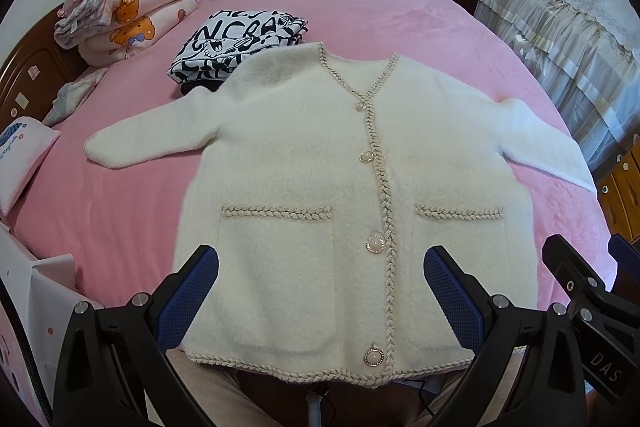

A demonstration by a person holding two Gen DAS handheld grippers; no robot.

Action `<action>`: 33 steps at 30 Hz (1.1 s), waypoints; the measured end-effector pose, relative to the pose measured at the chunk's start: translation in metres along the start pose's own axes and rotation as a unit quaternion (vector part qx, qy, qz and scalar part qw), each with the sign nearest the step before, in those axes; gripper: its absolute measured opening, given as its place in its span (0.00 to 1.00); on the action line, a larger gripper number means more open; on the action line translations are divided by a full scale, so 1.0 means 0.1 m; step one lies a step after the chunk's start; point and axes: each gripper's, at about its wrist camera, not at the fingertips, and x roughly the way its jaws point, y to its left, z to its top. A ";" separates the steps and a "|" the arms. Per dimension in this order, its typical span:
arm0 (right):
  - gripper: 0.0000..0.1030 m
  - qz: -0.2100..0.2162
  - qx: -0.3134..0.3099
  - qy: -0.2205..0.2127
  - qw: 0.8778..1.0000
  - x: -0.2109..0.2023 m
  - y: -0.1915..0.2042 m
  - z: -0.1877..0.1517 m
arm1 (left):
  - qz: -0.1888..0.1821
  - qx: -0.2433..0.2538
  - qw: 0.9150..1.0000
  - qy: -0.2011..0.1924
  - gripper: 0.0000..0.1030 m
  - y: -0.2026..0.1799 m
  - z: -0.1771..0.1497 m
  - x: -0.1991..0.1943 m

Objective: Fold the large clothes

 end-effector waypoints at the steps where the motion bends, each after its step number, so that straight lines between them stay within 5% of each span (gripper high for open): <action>1: 1.00 0.001 0.001 0.000 1.000 0.00 0.00 0.00 | 0.000 0.001 1.000 -0.001 0.99 0.00 0.00 -0.01; 18: 1.00 0.045 0.017 -0.023 0.999 -0.05 -0.22 0.15 | 0.000 0.018 0.999 -0.041 0.99 -0.27 0.27 -0.16; 33: 1.00 -0.010 0.054 -0.120 0.991 -0.19 -1.05 0.69 | 0.007 0.069 0.989 -0.131 0.99 -1.06 0.97 -0.42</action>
